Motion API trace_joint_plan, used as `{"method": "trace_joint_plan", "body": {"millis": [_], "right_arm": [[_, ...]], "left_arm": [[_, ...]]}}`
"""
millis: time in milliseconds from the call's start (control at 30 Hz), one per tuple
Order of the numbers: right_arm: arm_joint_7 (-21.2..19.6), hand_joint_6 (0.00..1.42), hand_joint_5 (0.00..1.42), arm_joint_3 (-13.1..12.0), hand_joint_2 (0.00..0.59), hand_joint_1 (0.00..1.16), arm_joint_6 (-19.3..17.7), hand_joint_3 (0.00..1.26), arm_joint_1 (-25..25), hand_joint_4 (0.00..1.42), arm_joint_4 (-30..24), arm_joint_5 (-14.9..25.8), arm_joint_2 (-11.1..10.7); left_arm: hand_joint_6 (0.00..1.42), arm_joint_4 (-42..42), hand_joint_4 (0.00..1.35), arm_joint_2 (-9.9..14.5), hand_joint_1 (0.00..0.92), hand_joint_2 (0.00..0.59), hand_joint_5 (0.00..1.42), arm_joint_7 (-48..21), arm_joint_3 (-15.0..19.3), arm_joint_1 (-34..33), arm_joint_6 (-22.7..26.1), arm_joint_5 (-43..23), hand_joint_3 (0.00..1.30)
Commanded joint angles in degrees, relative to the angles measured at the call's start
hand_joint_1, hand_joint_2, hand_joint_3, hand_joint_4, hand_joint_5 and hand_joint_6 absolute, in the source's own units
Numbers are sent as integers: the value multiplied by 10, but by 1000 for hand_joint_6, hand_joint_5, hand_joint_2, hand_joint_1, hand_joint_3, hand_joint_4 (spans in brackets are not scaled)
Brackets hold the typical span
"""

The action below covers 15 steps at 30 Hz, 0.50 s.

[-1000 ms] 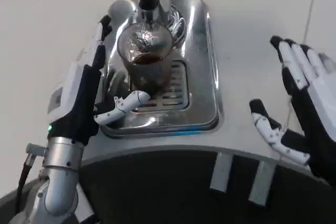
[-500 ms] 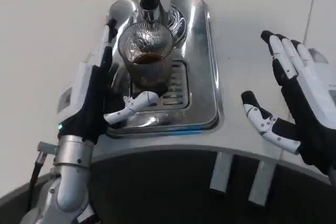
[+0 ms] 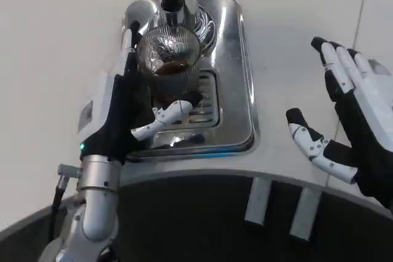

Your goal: Grasp the cup under the faucet to collect the drink, then remove the cup.

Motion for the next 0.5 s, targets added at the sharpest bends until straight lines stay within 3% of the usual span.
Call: {"method": "trace_joint_plan", "body": {"millis": [33, 233, 433, 500], "right_arm": [[16, 0, 0, 3, 495, 336, 7, 0, 9, 0, -13, -11, 11], [36, 0, 0, 5, 481, 320, 17, 0, 13, 0, -18, -16, 22], [46, 0, 0, -5, 481, 315, 17, 0, 7, 0, -15, -14, 21], [45, 0, 0, -12, 481, 314, 18, 0, 9, 0, -12, -10, 20]], "left_arm": [[183, 14, 0, -10, 418, 54, 154, 25, -8, -5, 10, 15, 0], [249, 45, 0, -22, 418, 54, 222, 54, -14, -25, 29, 22, 0], [501, 93, 0, -47, 418, 55, 365, 73, -14, -52, 46, 16, 0], [668, 105, 75, -56, 418, 55, 464, 82, -16, -60, 52, 16, 26]]}}
